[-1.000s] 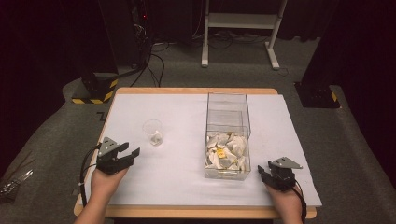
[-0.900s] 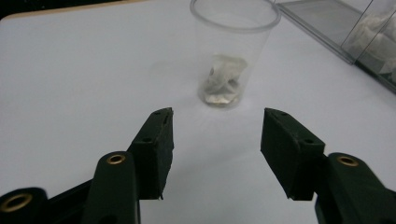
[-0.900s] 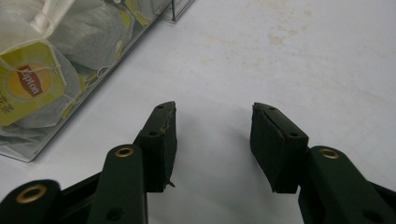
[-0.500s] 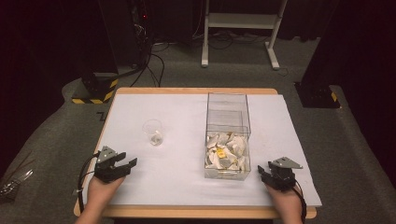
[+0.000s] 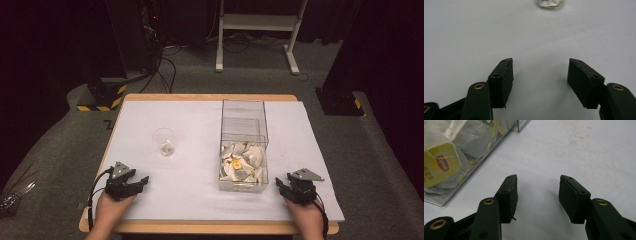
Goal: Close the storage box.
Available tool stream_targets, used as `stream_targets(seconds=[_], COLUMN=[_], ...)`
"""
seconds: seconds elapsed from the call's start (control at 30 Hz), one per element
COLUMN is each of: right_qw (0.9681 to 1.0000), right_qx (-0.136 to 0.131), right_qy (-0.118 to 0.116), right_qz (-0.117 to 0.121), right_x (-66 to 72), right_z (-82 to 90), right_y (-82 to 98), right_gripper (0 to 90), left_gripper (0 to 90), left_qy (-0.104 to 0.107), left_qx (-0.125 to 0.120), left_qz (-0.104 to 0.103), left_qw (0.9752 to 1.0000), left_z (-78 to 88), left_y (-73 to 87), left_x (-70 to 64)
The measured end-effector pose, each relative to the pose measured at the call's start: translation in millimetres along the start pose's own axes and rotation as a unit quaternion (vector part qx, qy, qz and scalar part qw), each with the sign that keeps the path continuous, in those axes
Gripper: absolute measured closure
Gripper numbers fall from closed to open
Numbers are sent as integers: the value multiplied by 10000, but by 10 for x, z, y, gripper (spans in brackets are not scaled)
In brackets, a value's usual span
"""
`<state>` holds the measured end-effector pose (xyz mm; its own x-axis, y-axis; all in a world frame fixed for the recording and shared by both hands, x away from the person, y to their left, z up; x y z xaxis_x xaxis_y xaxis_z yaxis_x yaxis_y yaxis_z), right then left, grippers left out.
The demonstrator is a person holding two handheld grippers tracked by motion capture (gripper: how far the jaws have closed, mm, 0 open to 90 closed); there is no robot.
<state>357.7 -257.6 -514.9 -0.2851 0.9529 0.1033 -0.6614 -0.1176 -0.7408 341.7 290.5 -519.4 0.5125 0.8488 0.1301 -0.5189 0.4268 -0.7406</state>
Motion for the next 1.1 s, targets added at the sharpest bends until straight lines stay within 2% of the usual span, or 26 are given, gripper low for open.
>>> stream_targets(seconds=[0.13, 0.23, 0.33, 0.53, 0.8, 1.1], right_qw=[9999, 9999, 9999, 9995, 9991, 9983], right_qx=[-94, -116, -113, -278, -386, -537], right_qy=[-95, -102, -116, -120, -169, -202], right_qz=[45, 48, 42, 33, 52, 19], right_x=[4, 12, 32, 68, 146, 171], right_z=[25, 46, 78, 197, 301, 398], right_y=[1, 2, 0, -46, -79, -114], right_gripper=[475, 456, 438, 402, 389, 375], left_gripper=[348, 337, 332, 331, 328, 326], left_qy=[29, -26, -31, -61, -40, -33], left_qx=[2, -1, 5, -9, -14, -13], left_qz=[-46, -125, -102, -103, -82, -87], left_qw=[10000, 9999, 9999, 9999, 10000, 10000], left_z=[-9, -9, -4, -4, -5, -5], left_y=[5, 10, 15, 17, 18, 18], left_x=[-20, -26, -40, -46, -45, -45])
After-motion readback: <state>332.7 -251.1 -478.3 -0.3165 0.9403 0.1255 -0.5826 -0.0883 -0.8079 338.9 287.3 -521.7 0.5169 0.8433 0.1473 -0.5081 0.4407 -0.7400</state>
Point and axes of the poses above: each handheld gripper's, and its own axes: z roughly backward along the jaws, y roughly out of its underside, x roughly to its left, the point moved 2 cm from there along -z, roughly forward along the jaws, and after that the axes turned 11 degrees about -z, right-handed, at the moved point
